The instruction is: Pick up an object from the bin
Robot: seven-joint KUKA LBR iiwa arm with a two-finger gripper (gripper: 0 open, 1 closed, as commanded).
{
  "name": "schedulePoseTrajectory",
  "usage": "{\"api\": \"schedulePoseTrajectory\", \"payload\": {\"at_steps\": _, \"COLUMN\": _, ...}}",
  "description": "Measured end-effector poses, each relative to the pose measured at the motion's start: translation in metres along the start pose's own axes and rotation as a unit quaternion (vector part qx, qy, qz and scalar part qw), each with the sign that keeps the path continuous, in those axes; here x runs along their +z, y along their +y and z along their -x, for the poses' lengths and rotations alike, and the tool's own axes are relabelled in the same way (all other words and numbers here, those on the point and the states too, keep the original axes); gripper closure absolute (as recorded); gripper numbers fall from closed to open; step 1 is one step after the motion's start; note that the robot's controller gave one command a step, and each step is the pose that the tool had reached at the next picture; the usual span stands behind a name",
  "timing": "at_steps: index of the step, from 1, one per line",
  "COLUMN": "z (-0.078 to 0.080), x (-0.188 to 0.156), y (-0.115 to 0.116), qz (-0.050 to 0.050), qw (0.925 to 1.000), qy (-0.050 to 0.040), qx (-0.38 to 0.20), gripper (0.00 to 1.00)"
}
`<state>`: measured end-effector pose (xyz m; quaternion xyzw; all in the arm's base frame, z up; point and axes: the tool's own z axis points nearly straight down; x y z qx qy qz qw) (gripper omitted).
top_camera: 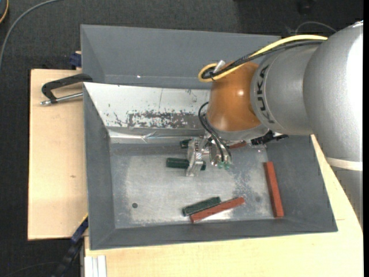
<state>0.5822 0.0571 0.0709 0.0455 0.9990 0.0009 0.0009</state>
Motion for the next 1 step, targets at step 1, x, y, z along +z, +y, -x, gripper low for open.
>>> {"api": "schedulePoseTrajectory", "payload": {"at_steps": 1, "z": -0.0297, "x": -0.1411, "y": 0.0126, "qz": 0.0, "qw": 0.9994, "qy": -0.0018, "qx": -0.033, "gripper": 1.0}}
